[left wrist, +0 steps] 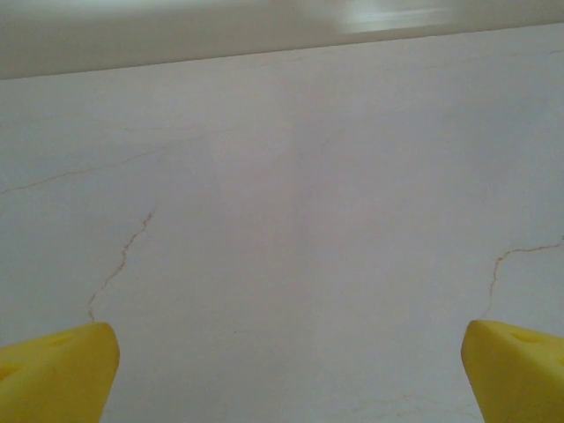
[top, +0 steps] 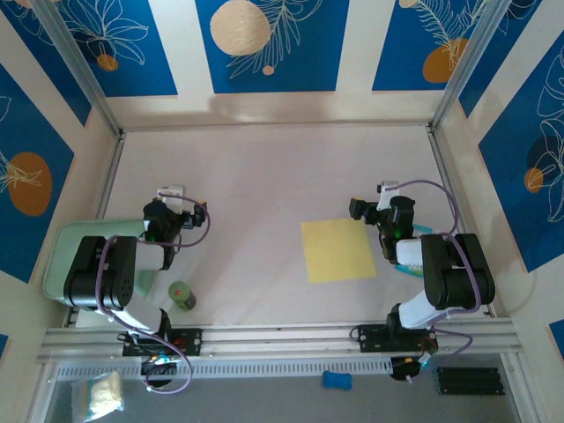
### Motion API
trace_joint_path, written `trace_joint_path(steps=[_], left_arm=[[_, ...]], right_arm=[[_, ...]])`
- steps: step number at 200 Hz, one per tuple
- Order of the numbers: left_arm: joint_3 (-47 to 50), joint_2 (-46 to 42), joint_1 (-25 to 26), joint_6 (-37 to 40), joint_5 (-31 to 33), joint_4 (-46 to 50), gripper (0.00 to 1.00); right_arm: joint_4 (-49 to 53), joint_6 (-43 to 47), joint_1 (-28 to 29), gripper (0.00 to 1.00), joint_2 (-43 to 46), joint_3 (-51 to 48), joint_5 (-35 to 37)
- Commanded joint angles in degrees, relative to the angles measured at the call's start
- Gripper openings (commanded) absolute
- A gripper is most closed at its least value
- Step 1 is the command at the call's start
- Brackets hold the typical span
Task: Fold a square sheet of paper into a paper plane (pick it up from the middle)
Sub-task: Move the square sheet of paper to the center of the table.
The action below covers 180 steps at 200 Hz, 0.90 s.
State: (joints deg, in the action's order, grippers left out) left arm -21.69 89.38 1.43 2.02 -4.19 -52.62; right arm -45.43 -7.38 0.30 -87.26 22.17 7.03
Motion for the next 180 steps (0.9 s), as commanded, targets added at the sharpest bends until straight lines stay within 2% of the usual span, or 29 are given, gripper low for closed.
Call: trace_joint_path(steps=[1, 180], left_arm=[[-0.1, 0.3, 0.5, 0.4, 0.6, -0.6, 0.99], [-0.1, 0.4, 0.6, 0.3, 0.5, -0.6, 0.99]], right_arm=[[-0.8, 1.1, -0.1, 0.99, 0.0, 1.7, -0.6], [-0.6, 0.9, -0.4, 0.99, 0.0, 1.7, -1.3]])
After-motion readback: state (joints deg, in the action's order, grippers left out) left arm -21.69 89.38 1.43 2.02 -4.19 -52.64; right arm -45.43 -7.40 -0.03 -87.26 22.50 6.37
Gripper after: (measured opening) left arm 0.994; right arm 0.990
